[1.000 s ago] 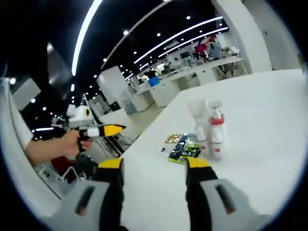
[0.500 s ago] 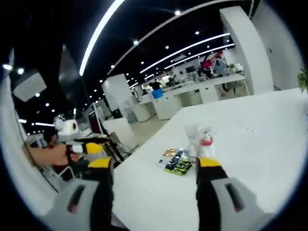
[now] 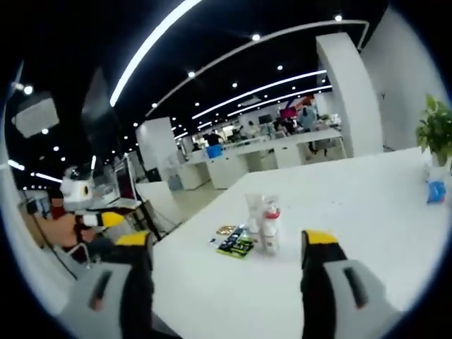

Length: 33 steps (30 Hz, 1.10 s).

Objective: Arrange the skincare products in the storage area until every visible bottle or jar stands upright without overlapping.

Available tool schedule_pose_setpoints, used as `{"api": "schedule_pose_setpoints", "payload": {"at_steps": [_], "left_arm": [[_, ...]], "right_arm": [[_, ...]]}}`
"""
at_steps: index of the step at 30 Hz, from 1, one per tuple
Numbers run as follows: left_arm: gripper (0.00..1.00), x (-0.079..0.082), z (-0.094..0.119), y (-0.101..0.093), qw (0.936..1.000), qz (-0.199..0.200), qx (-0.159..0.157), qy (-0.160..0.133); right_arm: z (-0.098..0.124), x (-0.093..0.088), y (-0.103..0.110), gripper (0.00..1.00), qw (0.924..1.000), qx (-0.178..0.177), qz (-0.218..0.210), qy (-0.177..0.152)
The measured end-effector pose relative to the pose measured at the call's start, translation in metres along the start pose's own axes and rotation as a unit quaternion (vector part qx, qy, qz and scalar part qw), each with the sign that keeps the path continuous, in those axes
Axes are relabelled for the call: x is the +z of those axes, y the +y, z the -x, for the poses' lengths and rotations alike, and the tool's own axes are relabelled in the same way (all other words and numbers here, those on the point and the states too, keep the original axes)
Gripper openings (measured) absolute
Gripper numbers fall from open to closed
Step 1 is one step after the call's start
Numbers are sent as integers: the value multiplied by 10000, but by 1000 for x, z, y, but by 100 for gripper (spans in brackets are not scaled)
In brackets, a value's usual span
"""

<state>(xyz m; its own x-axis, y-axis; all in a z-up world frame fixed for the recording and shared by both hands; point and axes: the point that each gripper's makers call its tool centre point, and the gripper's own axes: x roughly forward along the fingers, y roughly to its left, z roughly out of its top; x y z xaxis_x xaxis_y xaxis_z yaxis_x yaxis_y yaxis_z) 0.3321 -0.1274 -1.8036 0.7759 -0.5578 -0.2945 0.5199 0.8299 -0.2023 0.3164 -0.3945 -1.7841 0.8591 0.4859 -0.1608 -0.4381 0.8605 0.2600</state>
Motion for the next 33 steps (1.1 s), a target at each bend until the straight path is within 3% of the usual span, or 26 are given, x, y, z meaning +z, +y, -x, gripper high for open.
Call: {"api": "schedule_pose_setpoints", "payload": {"at_steps": [11,25,33], "left_arm": [[83,-6,15,-1,9992,155,251,-280],[95,-19,21,-5,9979,256,403,-449],[100,-28,21,-13,9974,356,379,-493]], "right_arm": [[11,-4,7,99,9995,19,312,-64],[11,-18,14,99,9988,159,456,85],[6,-21,33,99,9981,445,416,-2]]}}
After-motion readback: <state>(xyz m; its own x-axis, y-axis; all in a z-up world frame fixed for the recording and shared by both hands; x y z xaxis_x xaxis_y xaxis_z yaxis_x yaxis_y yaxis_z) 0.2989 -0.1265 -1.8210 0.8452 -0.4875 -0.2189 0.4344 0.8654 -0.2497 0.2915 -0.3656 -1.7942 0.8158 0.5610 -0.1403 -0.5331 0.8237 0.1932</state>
